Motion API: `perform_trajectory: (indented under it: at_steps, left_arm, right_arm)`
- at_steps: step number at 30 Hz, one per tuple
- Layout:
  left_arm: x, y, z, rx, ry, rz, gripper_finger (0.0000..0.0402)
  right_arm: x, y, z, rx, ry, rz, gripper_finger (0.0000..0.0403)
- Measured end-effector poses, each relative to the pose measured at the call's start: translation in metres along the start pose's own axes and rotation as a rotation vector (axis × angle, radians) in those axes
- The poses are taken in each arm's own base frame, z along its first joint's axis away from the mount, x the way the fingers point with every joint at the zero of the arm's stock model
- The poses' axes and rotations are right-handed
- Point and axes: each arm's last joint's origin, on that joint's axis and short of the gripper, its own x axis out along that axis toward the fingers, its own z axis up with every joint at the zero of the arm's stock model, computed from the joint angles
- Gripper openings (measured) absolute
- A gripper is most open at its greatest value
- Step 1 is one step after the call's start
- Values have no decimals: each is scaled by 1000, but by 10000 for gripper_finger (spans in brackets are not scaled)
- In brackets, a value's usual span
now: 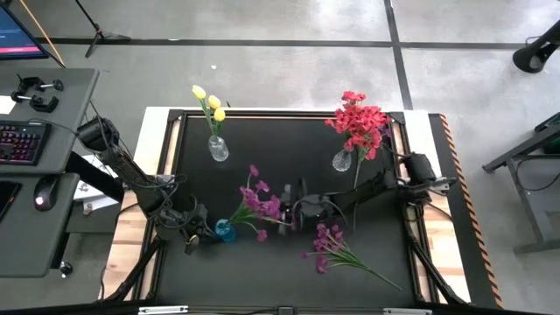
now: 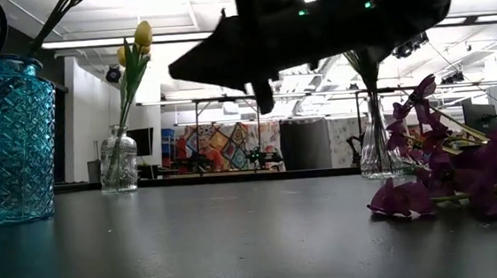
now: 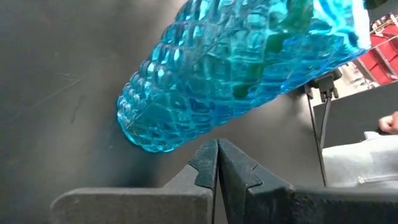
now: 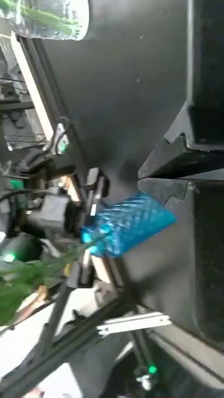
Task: Sort flowers into vase by color
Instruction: Adjust the violet flowers in the blue vase
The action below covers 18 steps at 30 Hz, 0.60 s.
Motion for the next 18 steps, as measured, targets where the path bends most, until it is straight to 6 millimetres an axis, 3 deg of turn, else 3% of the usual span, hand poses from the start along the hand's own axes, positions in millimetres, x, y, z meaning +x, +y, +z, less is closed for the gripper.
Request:
perform_trajectory:
  at_steps: [4,10,18]
  left_arm:
    - [0,1,0,4,3,8,0]
    - [0,1,-1,5,4,10,0]
    - [0,1,0,5,4,10,0]
  right_arm:
    - [19,3,2,32,-47,32,0]
    - [49,22,25,-12,-135,94,0]
    - [60,29,53,-74,-165,150,0]
